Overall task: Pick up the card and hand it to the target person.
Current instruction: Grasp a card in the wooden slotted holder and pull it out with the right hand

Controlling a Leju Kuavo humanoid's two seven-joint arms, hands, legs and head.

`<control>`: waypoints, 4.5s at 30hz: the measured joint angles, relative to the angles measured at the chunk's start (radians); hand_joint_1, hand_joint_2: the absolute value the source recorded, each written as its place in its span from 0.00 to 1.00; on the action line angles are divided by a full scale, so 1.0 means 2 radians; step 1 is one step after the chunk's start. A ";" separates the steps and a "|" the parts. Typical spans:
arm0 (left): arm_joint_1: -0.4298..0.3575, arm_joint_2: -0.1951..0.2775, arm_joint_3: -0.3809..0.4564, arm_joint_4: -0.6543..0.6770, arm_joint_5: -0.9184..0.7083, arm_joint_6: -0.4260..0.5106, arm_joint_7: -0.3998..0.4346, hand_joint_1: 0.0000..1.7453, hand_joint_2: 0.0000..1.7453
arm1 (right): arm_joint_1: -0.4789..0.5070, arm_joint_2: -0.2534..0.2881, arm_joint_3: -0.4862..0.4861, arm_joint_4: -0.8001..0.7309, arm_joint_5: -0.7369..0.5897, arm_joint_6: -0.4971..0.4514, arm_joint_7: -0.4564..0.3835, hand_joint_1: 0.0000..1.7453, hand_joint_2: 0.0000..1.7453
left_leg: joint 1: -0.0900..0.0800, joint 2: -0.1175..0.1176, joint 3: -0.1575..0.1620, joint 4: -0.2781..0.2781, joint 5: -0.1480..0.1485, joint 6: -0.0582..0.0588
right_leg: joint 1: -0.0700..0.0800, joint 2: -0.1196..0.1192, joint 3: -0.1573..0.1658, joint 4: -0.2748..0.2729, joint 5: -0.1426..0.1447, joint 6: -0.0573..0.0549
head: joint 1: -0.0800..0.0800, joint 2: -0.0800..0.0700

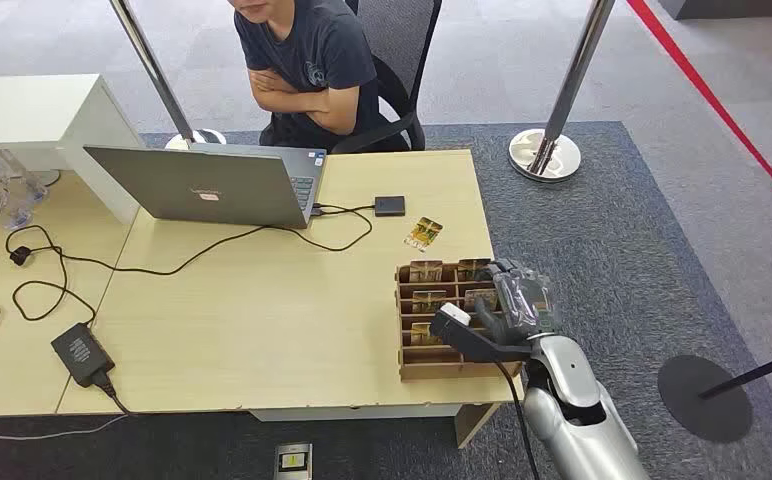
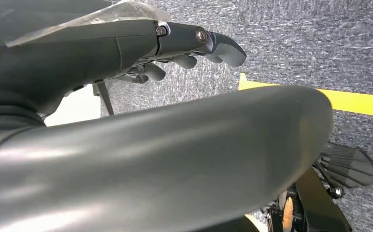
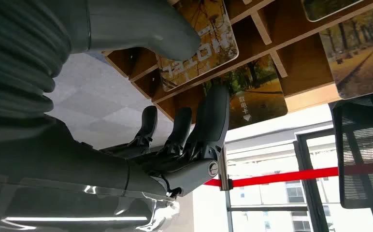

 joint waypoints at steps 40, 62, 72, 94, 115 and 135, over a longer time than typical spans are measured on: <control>0.000 0.001 0.000 0.000 -0.004 -0.002 0.004 0.00 0.00 | 0.009 0.007 -0.019 -0.002 0.010 0.009 0.004 0.90 1.00 | 0.000 0.000 0.000 0.000 0.000 0.000 | 0.000 0.000 0.000 0.000 0.000 0.000 | 0.000 0.000; 0.001 0.001 0.000 0.000 -0.007 -0.005 0.002 0.00 0.00 | 0.016 0.002 -0.020 -0.014 0.006 0.009 -0.016 1.00 1.00 | 0.000 0.000 0.001 0.000 0.000 0.000 | 0.000 0.000 0.001 0.000 0.001 0.000 | 0.000 0.000; 0.001 0.002 0.000 0.000 -0.006 -0.005 0.003 0.00 0.00 | 0.016 0.001 -0.020 -0.017 0.004 0.011 -0.022 1.00 1.00 | 0.000 0.000 0.001 0.000 0.000 0.000 | 0.000 0.000 0.000 0.000 0.001 0.000 | 0.000 0.000; 0.000 0.001 0.000 0.000 0.003 -0.009 -0.005 0.00 0.00 | 0.017 -0.027 -0.016 -0.137 -0.002 0.026 -0.045 1.00 1.00 | 0.000 0.000 0.000 0.000 0.000 0.000 | 0.000 0.000 0.000 0.000 0.001 0.000 | 0.000 0.000; -0.002 0.000 0.000 0.001 -0.004 -0.014 -0.008 0.00 0.00 | -0.010 -0.083 -0.017 -0.194 -0.035 0.024 -0.056 1.00 1.00 | 0.000 0.000 0.000 0.000 0.000 0.000 | 0.000 0.000 0.000 0.000 0.001 0.000 | 0.000 0.000; -0.004 0.000 -0.004 0.001 -0.005 -0.015 -0.007 0.00 0.00 | -0.079 0.028 0.011 -0.087 -0.018 -0.009 -0.060 1.00 1.00 | 0.000 0.000 0.000 0.000 0.001 0.000 | 0.000 0.000 0.000 0.000 0.001 0.000 | 0.000 0.000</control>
